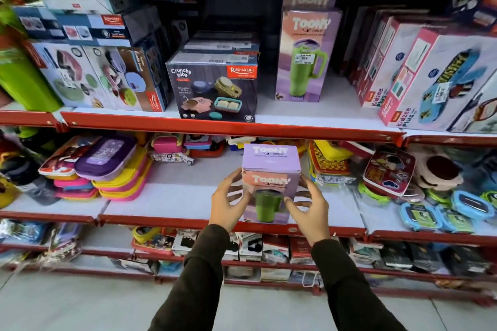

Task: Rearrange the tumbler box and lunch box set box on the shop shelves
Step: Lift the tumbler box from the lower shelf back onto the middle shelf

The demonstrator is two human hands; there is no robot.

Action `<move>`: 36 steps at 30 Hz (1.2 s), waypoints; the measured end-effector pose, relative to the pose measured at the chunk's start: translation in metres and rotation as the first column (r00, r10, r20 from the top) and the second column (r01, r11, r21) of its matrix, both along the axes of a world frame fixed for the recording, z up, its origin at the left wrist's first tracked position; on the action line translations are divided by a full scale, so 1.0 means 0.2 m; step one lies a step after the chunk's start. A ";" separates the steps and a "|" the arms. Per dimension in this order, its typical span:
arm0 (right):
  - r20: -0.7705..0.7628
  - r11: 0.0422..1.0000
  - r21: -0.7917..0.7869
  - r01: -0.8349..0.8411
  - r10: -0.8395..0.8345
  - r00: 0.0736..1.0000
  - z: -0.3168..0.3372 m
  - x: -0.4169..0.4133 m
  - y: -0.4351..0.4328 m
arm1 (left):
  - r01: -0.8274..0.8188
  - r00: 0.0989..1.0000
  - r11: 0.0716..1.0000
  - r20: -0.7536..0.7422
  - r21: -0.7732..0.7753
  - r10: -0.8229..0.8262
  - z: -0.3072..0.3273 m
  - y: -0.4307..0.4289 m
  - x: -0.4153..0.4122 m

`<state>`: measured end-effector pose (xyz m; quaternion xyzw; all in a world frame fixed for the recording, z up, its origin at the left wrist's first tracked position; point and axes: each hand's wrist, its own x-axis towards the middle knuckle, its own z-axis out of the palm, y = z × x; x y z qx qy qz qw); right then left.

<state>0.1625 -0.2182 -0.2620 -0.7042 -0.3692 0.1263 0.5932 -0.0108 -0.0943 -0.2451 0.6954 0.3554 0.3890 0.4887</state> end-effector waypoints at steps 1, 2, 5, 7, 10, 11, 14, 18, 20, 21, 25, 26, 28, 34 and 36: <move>0.014 1.000 0.030 -0.001 0.000 1.000 0.02 0.00 -0.02 | 0.001 1.000 1.000 0.023 0.024 -0.002 0.03 -0.02 -0.01; 0.025 0.998 0.058 0.001 -0.002 1.000 0.05 0.01 -0.03 | 0.004 0.999 0.998 0.039 0.056 -0.006 0.07 -0.04 -0.01; 0.055 0.985 0.168 0.028 -0.038 0.998 0.18 0.02 -0.05 | 0.000 0.995 0.988 0.095 0.155 -0.015 0.19 -0.04 0.02; 0.074 0.970 0.240 0.036 -0.055 0.996 0.29 0.04 -0.03 | -0.009 0.989 0.977 0.145 0.212 -0.022 0.30 -0.03 0.05; 0.106 0.938 0.342 0.053 -0.095 0.990 0.48 0.06 0.02 | -0.033 0.977 0.957 0.211 0.288 -0.030 0.50 0.00 0.12; 0.111 0.923 0.380 0.056 -0.105 0.988 0.55 0.07 0.03 | -0.033 0.975 0.951 0.221 0.309 -0.038 0.57 0.01 0.14; 0.134 0.885 0.460 0.071 -0.148 0.980 0.75 0.12 0.08 | 0.001 0.974 0.922 0.209 0.388 -0.089 0.75 0.05 0.18; 0.172 0.868 0.491 0.070 -0.175 0.969 0.95 0.15 0.10 | 0.044 0.969 0.910 0.202 0.413 -0.139 0.90 0.10 0.22; 0.171 0.869 0.490 0.072 -0.177 0.969 0.99 0.16 0.11 | 0.051 0.966 0.912 0.210 0.407 -0.148 0.93 0.11 0.24; 0.165 0.869 0.489 0.076 -0.178 0.970 1.00 0.17 0.11 | 0.052 0.966 0.912 0.210 0.407 -0.149 0.94 0.11 0.25; 0.153 0.868 0.487 0.097 -0.194 0.969 1.01 0.18 0.10 | 0.059 0.971 0.906 0.188 0.419 -0.150 0.96 0.09 0.27; 0.152 0.866 0.489 0.104 -0.202 0.968 1.01 0.19 0.10 | 0.063 0.971 0.903 0.181 0.426 -0.154 0.97 0.09 0.27; 0.135 0.871 0.479 0.108 -0.195 0.971 1.03 0.21 0.10 | 0.071 0.972 0.890 0.170 0.449 -0.164 0.99 0.09 0.28; 0.240 0.914 0.403 0.045 -0.153 0.959 1.19 0.35 0.12 | 0.051 0.986 0.840 0.106 0.540 -0.128 1.13 0.16 0.38; 0.271 0.932 0.359 0.041 -0.146 0.951 1.22 0.41 0.15 | 0.037 0.995 0.825 0.054 0.564 -0.082 1.17 0.20 0.44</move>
